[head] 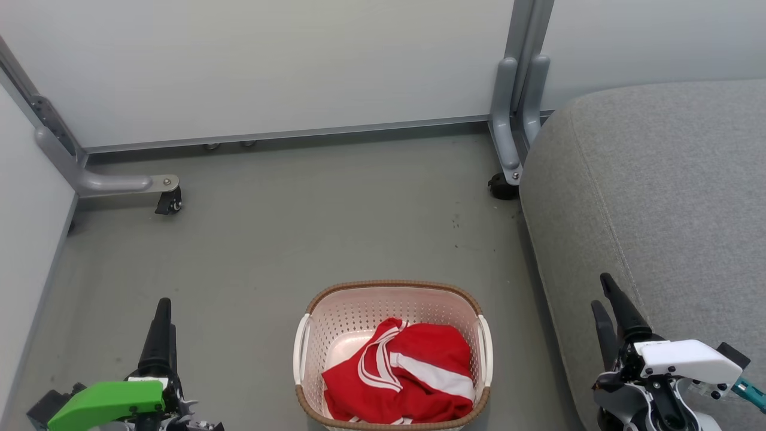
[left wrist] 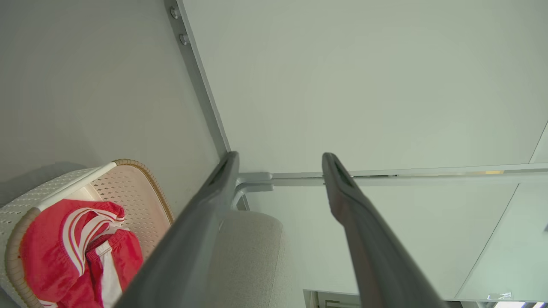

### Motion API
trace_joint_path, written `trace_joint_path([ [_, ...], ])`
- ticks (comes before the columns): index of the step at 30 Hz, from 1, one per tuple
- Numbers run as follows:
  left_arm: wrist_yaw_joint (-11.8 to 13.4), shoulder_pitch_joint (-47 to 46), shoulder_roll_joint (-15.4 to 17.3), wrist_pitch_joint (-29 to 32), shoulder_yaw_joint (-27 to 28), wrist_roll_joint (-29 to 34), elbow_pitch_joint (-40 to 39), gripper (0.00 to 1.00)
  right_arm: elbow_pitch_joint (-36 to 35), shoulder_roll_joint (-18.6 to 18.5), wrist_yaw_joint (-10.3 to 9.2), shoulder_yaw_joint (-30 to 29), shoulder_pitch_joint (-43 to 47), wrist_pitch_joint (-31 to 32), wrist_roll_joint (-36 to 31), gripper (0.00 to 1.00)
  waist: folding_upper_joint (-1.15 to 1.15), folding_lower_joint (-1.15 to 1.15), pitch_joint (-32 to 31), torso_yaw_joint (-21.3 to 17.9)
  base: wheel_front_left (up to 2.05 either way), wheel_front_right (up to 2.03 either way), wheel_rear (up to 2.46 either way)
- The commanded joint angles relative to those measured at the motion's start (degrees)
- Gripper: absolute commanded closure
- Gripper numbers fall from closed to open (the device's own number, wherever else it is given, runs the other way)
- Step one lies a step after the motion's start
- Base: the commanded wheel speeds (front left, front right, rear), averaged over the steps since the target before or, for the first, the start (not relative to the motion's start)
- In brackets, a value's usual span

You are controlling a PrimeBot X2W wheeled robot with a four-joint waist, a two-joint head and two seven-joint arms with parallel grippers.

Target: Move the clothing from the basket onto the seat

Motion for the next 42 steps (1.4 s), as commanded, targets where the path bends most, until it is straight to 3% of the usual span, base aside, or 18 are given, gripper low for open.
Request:
trace_joint_path([
  [1, 0.02, -1.05, 0.23, -0.69, -0.04, 3.01, -1.38, 0.0, -0.78, -0.26, 0.01, 0.7, -0.21, -0.7, -1.33, 0.0, 0.0, 0.0, 0.04, 0.01, 0.0, 0.0, 0.0],
  [11, 0.2, -0.22, 0.3, -3.08, -1.75, 17.83, -6.09, 0.0, 0.23, -0.34, 0.01, 2.84, -0.33, -3.06, -13.94, 0.0, 0.0, 0.0, 0.27, -0.02, 0.0, 0.0, 0.0],
  [26, 1.54, 0.97, 0.4, -6.41, -5.66, 33.52, -9.74, 0.0, -6.01, -0.45, 0.02, 4.93, 0.5, -6.43, -41.76, 0.0, 0.0, 0.0, 0.46, -0.25, 0.0, 0.0, 0.0],
  [42, 1.92, 1.96, 0.5, -9.24, -8.95, 47.55, -10.5, 0.0, -6.62, -0.53, 0.03, 8.51, 1.68, -9.31, -54.22, 0.0, 0.0, 0.0, 0.13, -0.53, 0.0, 0.0, 0.0],
])
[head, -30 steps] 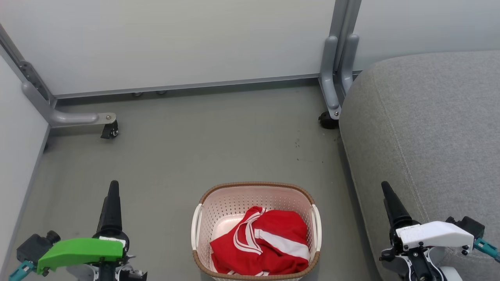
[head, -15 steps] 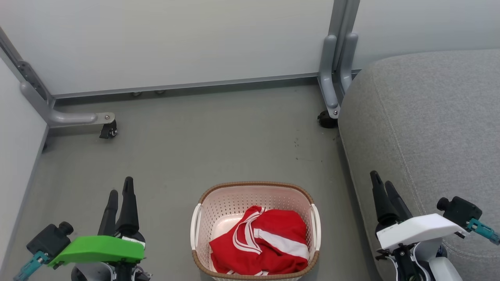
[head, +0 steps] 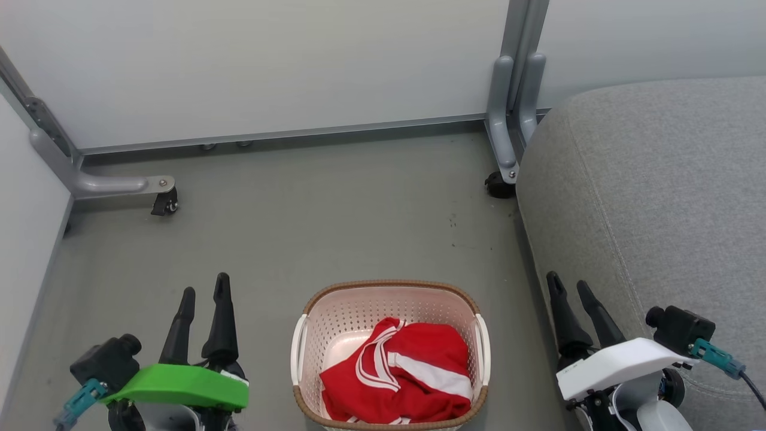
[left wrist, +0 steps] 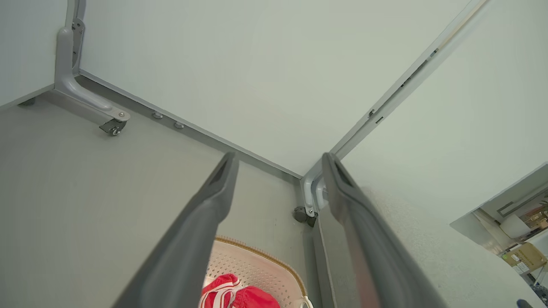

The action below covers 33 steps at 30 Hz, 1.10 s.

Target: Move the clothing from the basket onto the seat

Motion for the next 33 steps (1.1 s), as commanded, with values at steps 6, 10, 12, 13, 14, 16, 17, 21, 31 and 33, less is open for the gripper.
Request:
trace_joint_path([
  [6, 0.5, 0.42, 0.39, -1.4, -1.36, 6.22, -1.97, 0.0, -1.06, -0.28, 0.02, 1.04, -0.1, -1.57, -5.49, 0.0, 0.0, 0.0, -0.06, -0.19, 0.0, 0.0, 0.0],
  [10, 0.54, 0.58, 0.42, -1.94, -1.81, 8.61, -2.32, 0.0, -1.27, -0.3, 0.02, 1.46, 0.07, -2.15, -8.07, 0.0, 0.0, 0.0, -0.05, -0.31, 0.0, 0.0, 0.0],
  [12, 0.58, 0.59, 0.43, -2.3, -2.04, 9.62, -2.44, 0.0, -1.31, -0.31, 0.02, 1.49, 0.2, -2.45, -9.33, 0.0, 0.0, 0.0, -0.04, -0.35, 0.0, 0.0, 0.0],
  [13, 0.58, 0.65, 0.43, -2.41, -2.17, 10.27, -2.41, 0.0, -1.35, -0.31, 0.02, 1.52, 0.25, -2.59, -9.87, 0.0, 0.0, 0.0, -0.03, -0.37, 0.0, 0.0, 0.0],
  [14, 0.56, 0.68, 0.43, -2.53, -2.39, 11.25, -2.39, 0.0, -1.37, -0.32, 0.02, 1.6, 0.3, -2.73, -10.53, 0.0, 0.0, 0.0, -0.01, -0.39, 0.0, 0.0, 0.0],
  [16, 0.64, 0.76, 0.44, -2.87, -2.69, 12.57, -2.41, 0.0, -1.58, -0.33, 0.02, 1.77, 0.39, -3.05, -11.37, 0.0, 0.0, 0.0, 0.03, -0.43, 0.0, 0.0, 0.0],
  [17, 0.65, 0.77, 0.45, -2.99, -2.81, 13.09, -2.41, 0.0, -1.69, -0.33, 0.02, 1.86, 0.42, -3.14, -11.77, 0.0, 0.0, 0.0, 0.05, -0.45, 0.0, 0.0, 0.0],
  [21, 0.71, 0.87, 0.46, -3.55, -3.36, 15.46, -2.42, 0.0, -1.98, -0.36, 0.02, 2.23, 0.51, -3.69, -13.87, 0.0, 0.0, 0.0, 0.12, -0.52, 0.0, 0.0, 0.0],
  [31, 0.61, 1.47, 0.5, -4.94, -4.44, 20.29, -1.08, 0.0, -2.11, -0.4, 0.03, 2.19, 1.03, -5.05, -18.5, 0.0, 0.0, 0.0, 0.01, -0.77, 0.0, 0.0, 0.0],
  [33, 0.86, 1.44, 0.51, -5.12, -4.56, 21.71, -0.89, 0.0, -2.05, -0.4, 0.03, 2.35, 1.1, -5.26, -18.57, 0.0, 0.0, 0.0, -0.01, -0.84, 0.0, 0.0, 0.0],
])
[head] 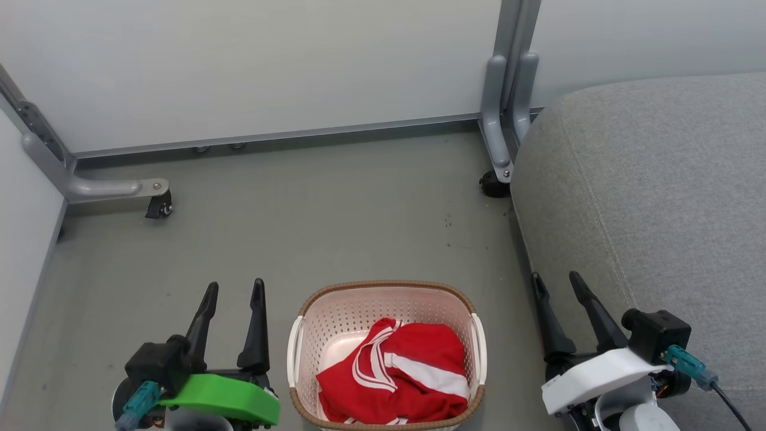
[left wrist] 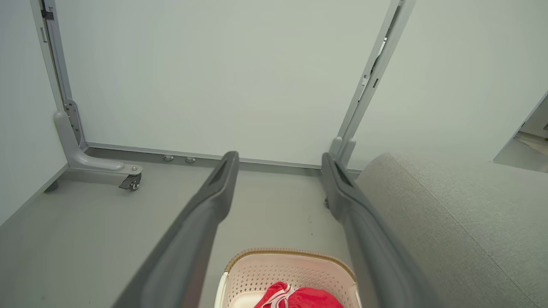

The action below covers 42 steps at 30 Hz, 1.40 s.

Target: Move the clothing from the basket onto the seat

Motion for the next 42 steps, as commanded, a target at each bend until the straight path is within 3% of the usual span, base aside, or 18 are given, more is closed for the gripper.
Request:
trace_joint_path([
  [1, 0.43, 0.5, 0.38, -0.55, -0.24, 2.12, -0.07, 0.0, -0.35, -0.28, 0.01, -0.07, 0.53, -0.51, -0.63, 0.0, 0.0, 0.0, -0.01, -0.06, 0.0, 0.0, 0.0],
  [33, 2.27, 1.04, 0.49, -4.17, -2.32, 14.7, 2.47, 0.0, 1.1, -0.4, 0.02, 1.09, 1.2, -4.17, -12.52, 0.0, 0.0, 0.0, 0.34, -1.1, 0.0, 0.0, 0.0],
  [42, 2.13, 1.17, 0.48, -3.99, -2.29, 14.36, 2.68, 0.0, 0.98, -0.39, 0.02, 1.34, 1.39, -4.02, -11.93, 0.0, 0.0, 0.0, 0.12, -1.41, 0.0, 0.0, 0.0],
])
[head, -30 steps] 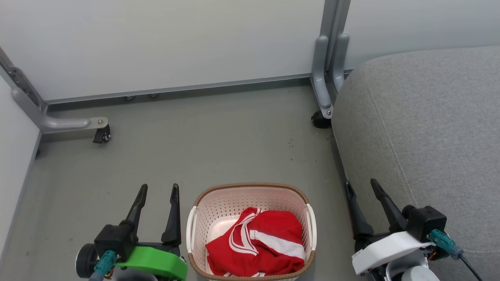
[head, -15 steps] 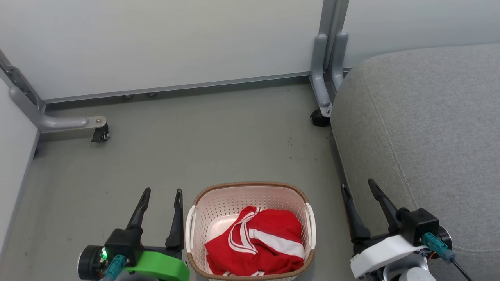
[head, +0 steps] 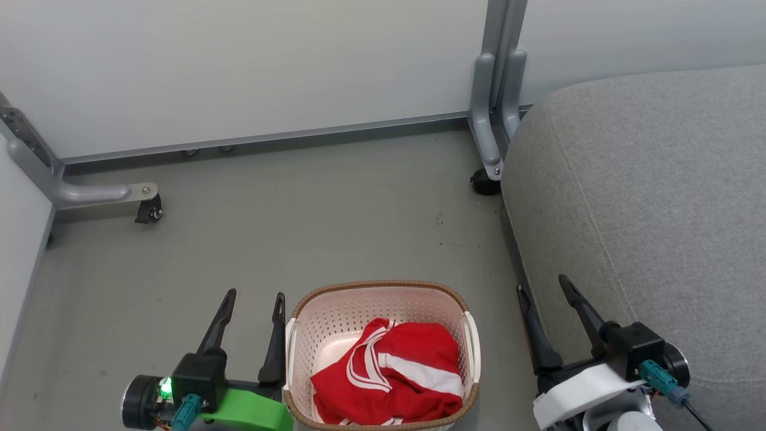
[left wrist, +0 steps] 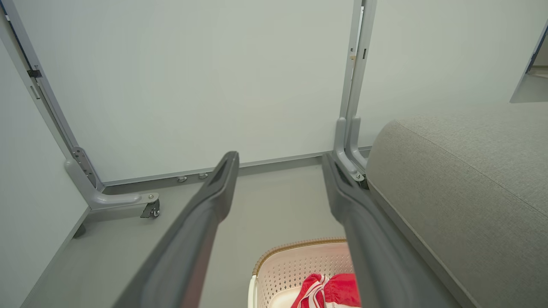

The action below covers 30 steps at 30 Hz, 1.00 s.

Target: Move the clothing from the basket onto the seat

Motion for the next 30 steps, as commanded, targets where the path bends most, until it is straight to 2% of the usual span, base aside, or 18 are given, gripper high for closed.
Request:
trace_joint_path([
  [1, 0.2, 0.77, 0.36, -0.06, -0.08, 0.11, 0.14, 0.0, -0.1, -0.26, 0.01, 0.06, 0.76, -0.18, 0.06, 0.0, 0.0, 0.0, -0.01, -0.05, 0.0, 0.0, 0.0],
  [20, 0.8, 0.56, 0.36, -0.06, -0.27, -0.01, 1.22, 0.0, 0.07, -0.25, 0.01, 0.2, 0.25, -0.18, -0.49, 0.0, 0.0, 0.0, 1.83, -1.74, 0.0, 0.0, 0.0],
  [30, -1.55, -5.32, 0.36, -0.05, -0.1, 0.3, 4.65, 0.0, -3.32, -0.24, 0.01, -1.25, -5.28, -0.17, -0.84, 0.0, 0.0, 0.0, 14.04, -5.4, 0.0, 0.0, 0.0],
])
